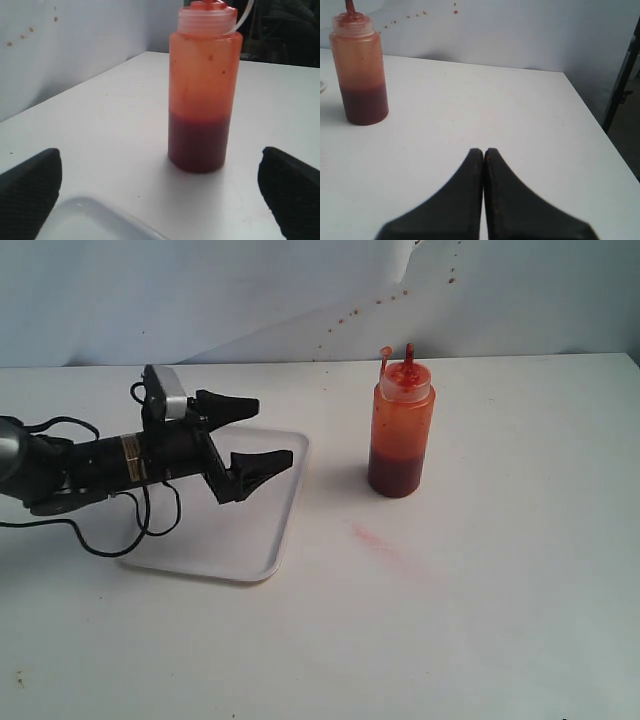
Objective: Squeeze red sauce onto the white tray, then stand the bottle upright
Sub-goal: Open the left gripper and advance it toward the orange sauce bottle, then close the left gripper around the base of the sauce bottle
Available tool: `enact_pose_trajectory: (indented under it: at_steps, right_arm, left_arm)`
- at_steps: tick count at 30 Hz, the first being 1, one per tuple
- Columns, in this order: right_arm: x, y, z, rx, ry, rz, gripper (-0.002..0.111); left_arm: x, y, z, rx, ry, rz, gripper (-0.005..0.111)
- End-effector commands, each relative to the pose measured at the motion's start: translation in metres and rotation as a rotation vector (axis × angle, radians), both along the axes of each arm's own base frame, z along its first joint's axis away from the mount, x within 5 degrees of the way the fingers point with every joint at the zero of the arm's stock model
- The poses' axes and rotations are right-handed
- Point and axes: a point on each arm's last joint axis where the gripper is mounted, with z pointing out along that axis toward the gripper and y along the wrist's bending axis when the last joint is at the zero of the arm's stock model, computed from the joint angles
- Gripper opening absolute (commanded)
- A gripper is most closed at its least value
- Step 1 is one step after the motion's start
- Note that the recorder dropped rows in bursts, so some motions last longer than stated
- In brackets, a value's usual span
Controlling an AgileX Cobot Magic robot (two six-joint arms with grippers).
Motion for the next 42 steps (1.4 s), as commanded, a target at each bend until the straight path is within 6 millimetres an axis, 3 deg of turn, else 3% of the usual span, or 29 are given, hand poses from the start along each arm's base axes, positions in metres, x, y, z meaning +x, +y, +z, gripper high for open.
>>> enact_pose_trajectory:
  at_steps: [1,7,15,19,35,42]
  right_arm:
    - [0.000,0.000,-0.001,-0.005,-0.004,0.002,0.000]
    - [0.000,0.000,-0.001,-0.005,-0.004,0.002,0.000]
    - [0.000,0.000,-0.001,-0.005,-0.004,0.002,0.000]
    - [0.000,0.000,-0.001,-0.005,-0.004,0.002,0.000]
    - [0.000,0.000,-0.001,-0.005,-0.004,0.002,0.000]
    - [0.000,0.000,-0.001,-0.005,-0.004,0.002,0.000]
  left_arm:
    - [0.012,-0.005,-0.001,-0.017,0.022,-0.030,0.103]
    - [0.016,-0.029,-0.009,-0.001,0.012,-0.077,0.103]
    - [0.024,-0.073,-0.019,0.226,-0.010,-0.053,0.103]
    - [0.022,-0.090,-0.017,0.256,-0.029,-0.071,0.103]
    - [0.027,-0.100,-0.017,0.221,-0.060,-0.043,0.103]
    - [0.030,-0.130,-0.026,0.289,-0.075,-0.089,0.103]
